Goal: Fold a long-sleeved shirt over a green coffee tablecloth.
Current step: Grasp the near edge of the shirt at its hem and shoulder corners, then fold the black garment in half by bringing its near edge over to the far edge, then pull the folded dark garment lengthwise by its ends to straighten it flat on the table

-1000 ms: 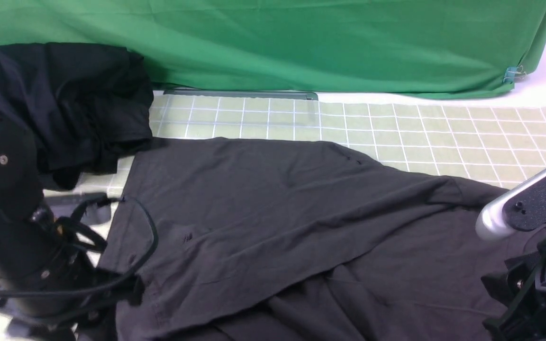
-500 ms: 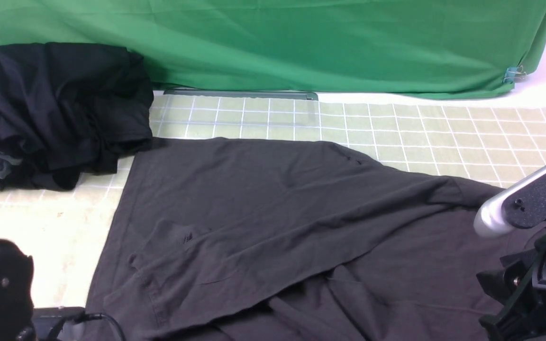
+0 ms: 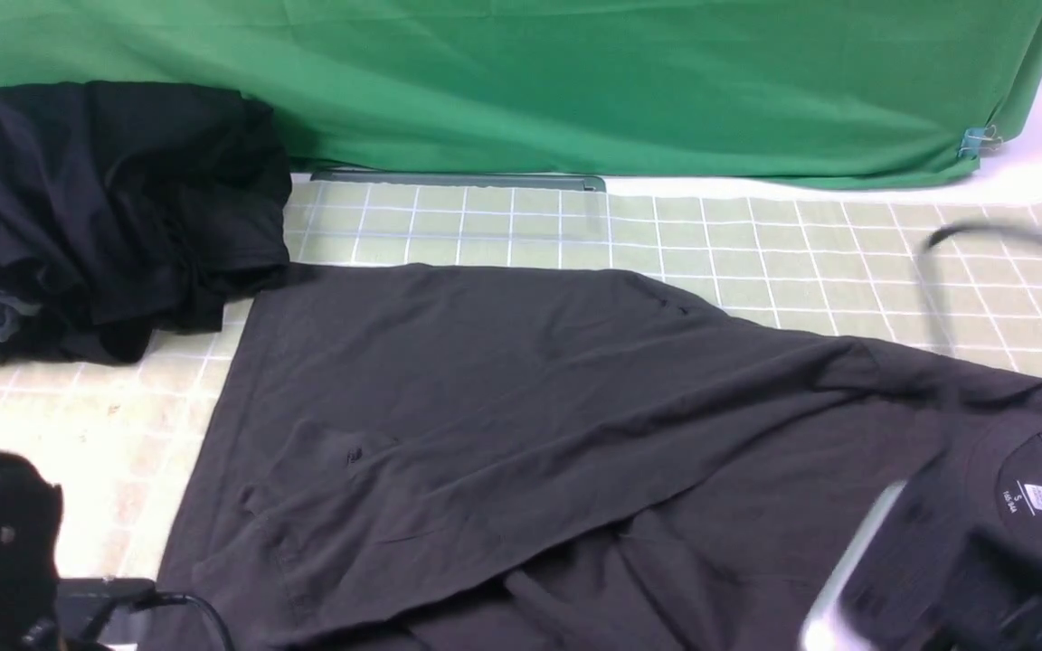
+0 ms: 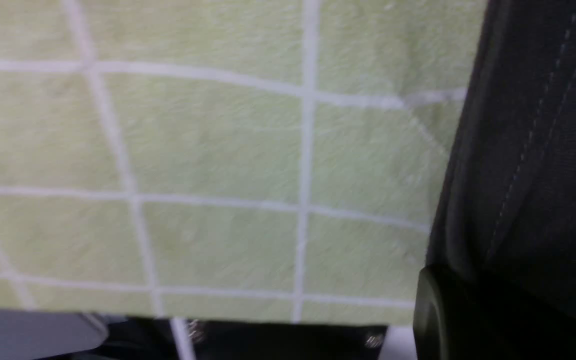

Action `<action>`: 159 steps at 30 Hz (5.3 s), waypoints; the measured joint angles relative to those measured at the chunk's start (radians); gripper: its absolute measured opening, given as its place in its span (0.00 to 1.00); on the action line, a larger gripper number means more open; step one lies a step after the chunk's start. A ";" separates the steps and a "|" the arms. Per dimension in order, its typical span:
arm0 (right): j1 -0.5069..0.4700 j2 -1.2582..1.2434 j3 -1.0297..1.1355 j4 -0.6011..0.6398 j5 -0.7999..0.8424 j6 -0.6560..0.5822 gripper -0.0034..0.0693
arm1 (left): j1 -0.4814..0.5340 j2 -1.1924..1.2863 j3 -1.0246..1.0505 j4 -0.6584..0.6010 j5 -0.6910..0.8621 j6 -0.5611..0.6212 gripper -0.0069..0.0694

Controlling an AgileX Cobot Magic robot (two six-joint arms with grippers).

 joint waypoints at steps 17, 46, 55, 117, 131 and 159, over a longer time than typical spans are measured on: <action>0.158 0.354 0.136 -0.055 -0.253 0.067 0.71 | 0.000 -0.252 -0.060 0.009 0.104 -0.025 0.11; -0.371 0.511 -0.591 -0.348 -0.148 -0.045 0.10 | 0.248 0.417 -1.082 -0.028 0.056 0.101 0.11; -0.466 0.928 -0.971 -0.340 -0.169 -0.065 0.12 | 0.260 0.837 -1.538 -0.024 0.109 0.102 0.11; -0.969 0.904 -0.786 -0.039 -0.071 -0.310 0.06 | -0.010 0.609 -0.782 -0.048 -0.236 0.240 0.09; -0.968 0.982 -0.836 -0.125 -0.113 -0.262 0.13 | -0.010 0.605 -0.790 -0.049 -0.226 0.246 0.09; -0.966 0.741 -0.869 -0.144 -0.003 -0.082 0.39 | 0.195 0.850 -1.260 0.029 -0.317 0.241 0.58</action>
